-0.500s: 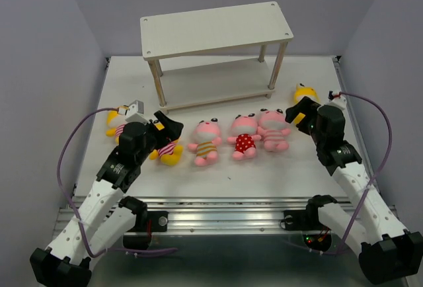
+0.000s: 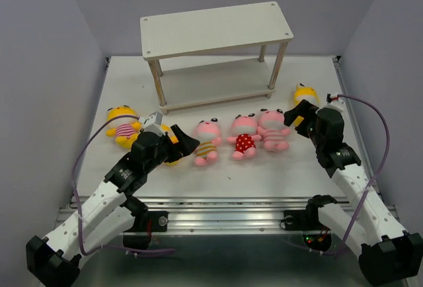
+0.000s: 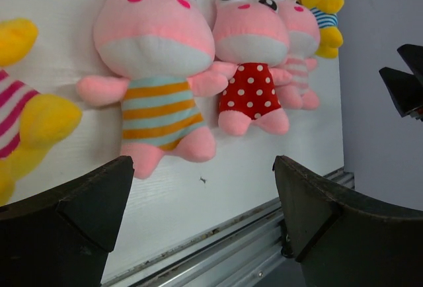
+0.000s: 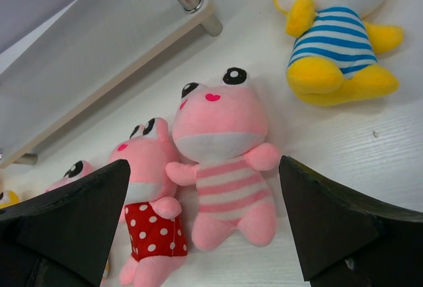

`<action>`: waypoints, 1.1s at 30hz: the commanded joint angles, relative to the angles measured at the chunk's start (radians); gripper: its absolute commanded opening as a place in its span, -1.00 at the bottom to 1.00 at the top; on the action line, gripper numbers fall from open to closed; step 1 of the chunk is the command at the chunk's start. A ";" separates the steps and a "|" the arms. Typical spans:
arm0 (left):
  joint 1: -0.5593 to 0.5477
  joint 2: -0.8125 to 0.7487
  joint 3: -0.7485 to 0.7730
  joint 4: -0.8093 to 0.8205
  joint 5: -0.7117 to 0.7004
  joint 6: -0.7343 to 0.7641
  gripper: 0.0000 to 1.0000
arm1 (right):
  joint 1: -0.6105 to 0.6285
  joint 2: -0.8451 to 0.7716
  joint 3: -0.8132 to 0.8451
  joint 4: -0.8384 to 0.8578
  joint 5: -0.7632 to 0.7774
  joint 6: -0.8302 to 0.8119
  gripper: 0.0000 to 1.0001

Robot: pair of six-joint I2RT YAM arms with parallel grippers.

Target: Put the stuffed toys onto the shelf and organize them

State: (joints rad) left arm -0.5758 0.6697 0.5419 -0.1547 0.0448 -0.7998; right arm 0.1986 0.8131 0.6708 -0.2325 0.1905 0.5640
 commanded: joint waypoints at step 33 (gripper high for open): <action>-0.131 0.298 -0.188 0.214 -0.100 -0.190 0.75 | 0.002 0.043 -0.004 0.042 -0.060 -0.023 1.00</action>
State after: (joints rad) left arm -0.7013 0.9237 0.3531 -0.0101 -0.0498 -1.0061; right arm 0.1986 0.8570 0.6697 -0.2314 0.1333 0.5545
